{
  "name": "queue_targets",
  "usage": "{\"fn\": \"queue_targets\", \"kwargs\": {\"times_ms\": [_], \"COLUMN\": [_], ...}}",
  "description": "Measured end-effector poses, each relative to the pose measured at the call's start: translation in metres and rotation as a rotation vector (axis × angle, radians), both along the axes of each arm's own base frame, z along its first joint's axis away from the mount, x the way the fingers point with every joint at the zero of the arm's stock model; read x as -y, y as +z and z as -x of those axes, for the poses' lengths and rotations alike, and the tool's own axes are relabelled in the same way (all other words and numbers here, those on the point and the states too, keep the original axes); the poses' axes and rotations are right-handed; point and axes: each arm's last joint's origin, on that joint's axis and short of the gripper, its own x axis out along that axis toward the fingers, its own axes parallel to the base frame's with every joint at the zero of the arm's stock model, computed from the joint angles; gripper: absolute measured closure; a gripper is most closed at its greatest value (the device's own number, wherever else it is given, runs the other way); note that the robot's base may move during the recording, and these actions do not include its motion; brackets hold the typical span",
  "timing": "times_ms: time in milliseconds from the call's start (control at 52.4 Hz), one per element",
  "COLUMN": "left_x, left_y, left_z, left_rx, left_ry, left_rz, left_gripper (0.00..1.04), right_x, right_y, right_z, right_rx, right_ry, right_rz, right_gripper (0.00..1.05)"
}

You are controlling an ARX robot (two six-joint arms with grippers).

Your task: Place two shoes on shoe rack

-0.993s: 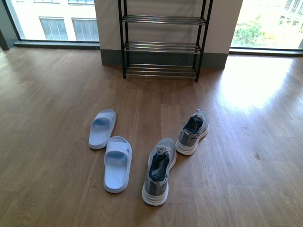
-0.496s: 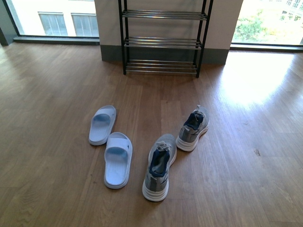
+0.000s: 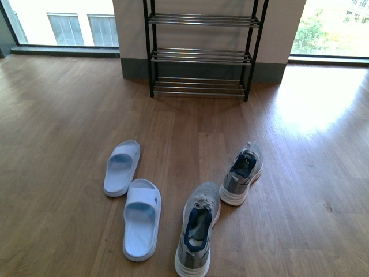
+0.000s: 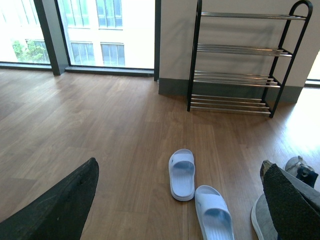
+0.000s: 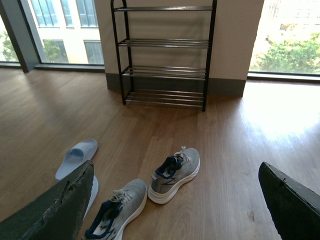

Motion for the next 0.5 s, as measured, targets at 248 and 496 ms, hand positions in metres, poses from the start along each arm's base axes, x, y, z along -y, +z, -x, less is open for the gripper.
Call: {"fn": "queue_targets", "kwargs": {"times_ms": [248,496], "left_x": [0.0000,0.0000], "left_y": [0.0000,0.0000], "left_z": [0.0000,0.0000], "left_rx": [0.000,0.000], "left_ry": [0.000,0.000], "left_rz": [0.000,0.000], "left_gripper": [0.09,0.09], "right_x": [0.0000,-0.0001], "right_y": [0.0000,0.0000], "right_z": [0.0000,0.0000], "right_rx": [0.000,0.000], "right_ry": [0.000,0.001], "right_rz": [0.000,0.000], "right_gripper": [0.09,0.09]}}
